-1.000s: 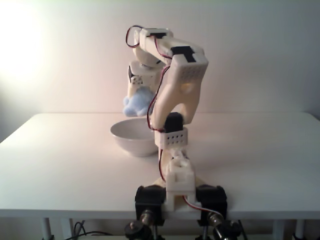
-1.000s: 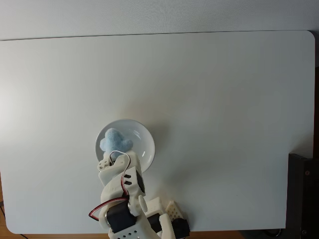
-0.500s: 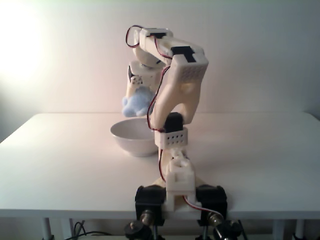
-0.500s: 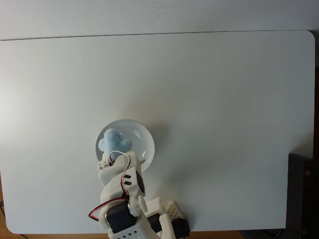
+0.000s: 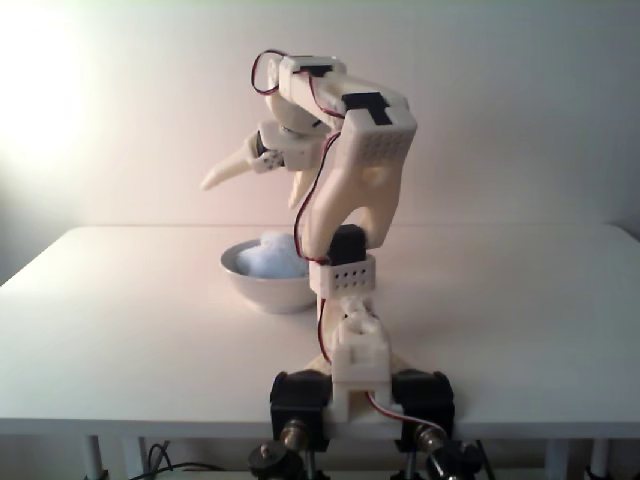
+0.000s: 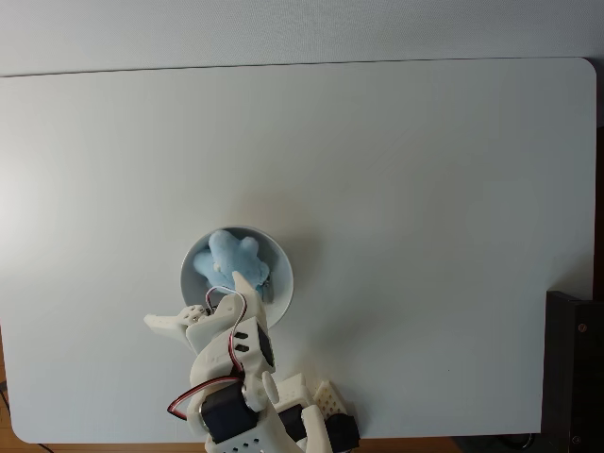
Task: Grasp a skyblue doll and put it into the bowl.
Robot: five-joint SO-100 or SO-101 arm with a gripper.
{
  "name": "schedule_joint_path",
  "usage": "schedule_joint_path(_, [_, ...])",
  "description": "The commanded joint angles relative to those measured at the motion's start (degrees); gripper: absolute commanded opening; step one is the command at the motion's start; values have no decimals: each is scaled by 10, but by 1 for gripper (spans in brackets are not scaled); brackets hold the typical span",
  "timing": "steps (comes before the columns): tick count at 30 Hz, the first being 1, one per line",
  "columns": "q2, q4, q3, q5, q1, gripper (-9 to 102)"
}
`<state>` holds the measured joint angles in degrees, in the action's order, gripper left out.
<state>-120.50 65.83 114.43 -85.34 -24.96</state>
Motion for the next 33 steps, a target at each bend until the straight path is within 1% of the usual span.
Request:
schedule_joint_path(1, [-16, -3, -5, 2, 4, 68])
schedule_joint_path(4, [-15, -4, -6, 2, 6, 65])
schedule_joint_path(7, [-10, -5, -7, 1, 30, 53])
schedule_joint_path(9, [-10, -6, -12, 1, 39, 41])
schedule_joint_path(13, [-25, -6, -18, -6, 45, 14])
schedule_joint_path(15, [-56, -6, -34, -1, 47, 2])
schedule_joint_path(16, [-76, -6, -43, -4, 47, -2])
schedule_joint_path(22, [-210, -6, -62, -4, 54, 5])
schedule_joint_path(28, [-350, -5, -55, 0, 98, 5])
schedule_joint_path(33, [-439, 2, -49, 2, 157, 5])
